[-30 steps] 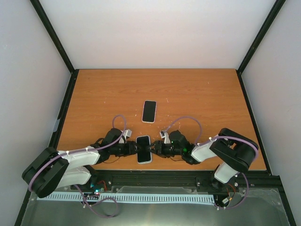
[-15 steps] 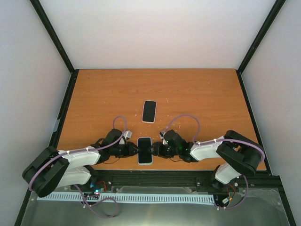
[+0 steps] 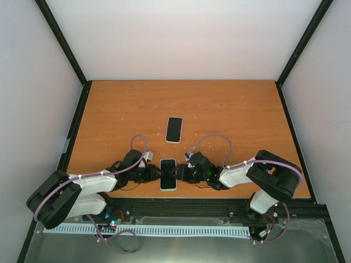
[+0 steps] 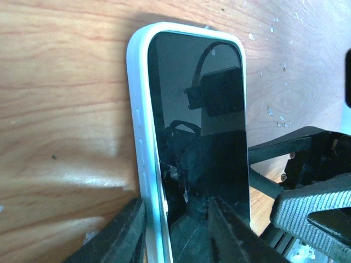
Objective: Put the phone into the phone case
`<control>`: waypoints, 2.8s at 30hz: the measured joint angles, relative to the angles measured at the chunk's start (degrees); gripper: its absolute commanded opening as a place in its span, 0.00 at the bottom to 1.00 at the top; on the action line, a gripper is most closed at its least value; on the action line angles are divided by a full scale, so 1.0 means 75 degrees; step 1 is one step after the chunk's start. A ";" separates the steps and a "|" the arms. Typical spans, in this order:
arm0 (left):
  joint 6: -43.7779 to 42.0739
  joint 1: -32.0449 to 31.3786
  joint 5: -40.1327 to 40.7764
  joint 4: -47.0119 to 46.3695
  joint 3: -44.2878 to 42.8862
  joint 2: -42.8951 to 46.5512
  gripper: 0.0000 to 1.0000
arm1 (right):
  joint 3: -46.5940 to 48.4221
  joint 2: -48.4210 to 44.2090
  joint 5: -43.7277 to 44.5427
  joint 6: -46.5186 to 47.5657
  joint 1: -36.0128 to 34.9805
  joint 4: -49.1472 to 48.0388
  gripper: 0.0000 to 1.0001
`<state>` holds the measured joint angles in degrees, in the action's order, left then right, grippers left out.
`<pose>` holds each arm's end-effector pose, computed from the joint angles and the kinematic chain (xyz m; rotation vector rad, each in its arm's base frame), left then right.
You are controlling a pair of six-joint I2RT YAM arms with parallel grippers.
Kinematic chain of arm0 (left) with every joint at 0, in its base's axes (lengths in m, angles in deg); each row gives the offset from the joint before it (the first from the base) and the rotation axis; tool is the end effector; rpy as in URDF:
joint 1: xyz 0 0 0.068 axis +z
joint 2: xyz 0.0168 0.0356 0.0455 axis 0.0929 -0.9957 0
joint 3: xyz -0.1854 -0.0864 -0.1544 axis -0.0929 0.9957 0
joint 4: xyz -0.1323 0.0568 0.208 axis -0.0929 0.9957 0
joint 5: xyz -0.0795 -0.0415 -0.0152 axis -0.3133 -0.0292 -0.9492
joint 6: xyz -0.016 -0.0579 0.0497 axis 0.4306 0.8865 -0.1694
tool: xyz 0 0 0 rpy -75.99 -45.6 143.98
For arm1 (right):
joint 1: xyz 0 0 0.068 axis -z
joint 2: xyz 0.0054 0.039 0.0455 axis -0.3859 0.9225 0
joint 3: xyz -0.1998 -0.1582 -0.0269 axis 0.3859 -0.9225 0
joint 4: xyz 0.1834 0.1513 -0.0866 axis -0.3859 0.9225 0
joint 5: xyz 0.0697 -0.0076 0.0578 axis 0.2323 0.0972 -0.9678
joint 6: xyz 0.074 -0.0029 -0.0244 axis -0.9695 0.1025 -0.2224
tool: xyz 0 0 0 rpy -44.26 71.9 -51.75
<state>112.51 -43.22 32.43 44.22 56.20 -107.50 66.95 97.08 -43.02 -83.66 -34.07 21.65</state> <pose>0.1432 -0.1472 0.0824 -0.1238 2.6694 -1.1761 0.1429 0.2496 0.0876 -0.0097 2.6058 1.2917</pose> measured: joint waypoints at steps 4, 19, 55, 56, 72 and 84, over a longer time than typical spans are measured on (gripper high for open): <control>0.0073 -0.0006 -0.0041 -0.0157 0.0000 0.0020 0.44 | -0.0411 0.0012 -0.0277 -0.0533 -0.0029 -0.0831 0.52; 0.0117 0.0032 0.0519 0.0154 0.0134 0.0688 0.58 | -0.1212 0.1559 -0.0819 -0.2273 -0.0038 -0.5234 0.49; 0.0408 0.0650 -0.0813 0.0425 0.0192 0.1795 0.71 | -0.1311 0.0134 -0.0140 -0.1900 0.0157 -0.3142 0.07; 0.0431 0.0740 -0.0941 0.0423 0.0224 0.2084 0.71 | -0.1402 0.0044 -0.0163 -0.1961 0.0184 -0.3244 0.07; 0.1577 0.0883 -0.2340 -0.0289 0.0801 0.4494 0.42 | -0.1667 -0.2104 -0.0329 -0.2428 0.0277 -0.4130 0.08; 0.2410 0.0892 -0.2500 -0.1381 0.0912 0.4488 0.00 | -0.1530 -0.2157 -0.0577 -0.2232 0.0294 -0.3943 0.47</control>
<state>130.58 -36.53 13.68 33.86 63.05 -73.84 55.48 80.91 -47.35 -100.40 -31.87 -7.92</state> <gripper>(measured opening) 0.130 0.372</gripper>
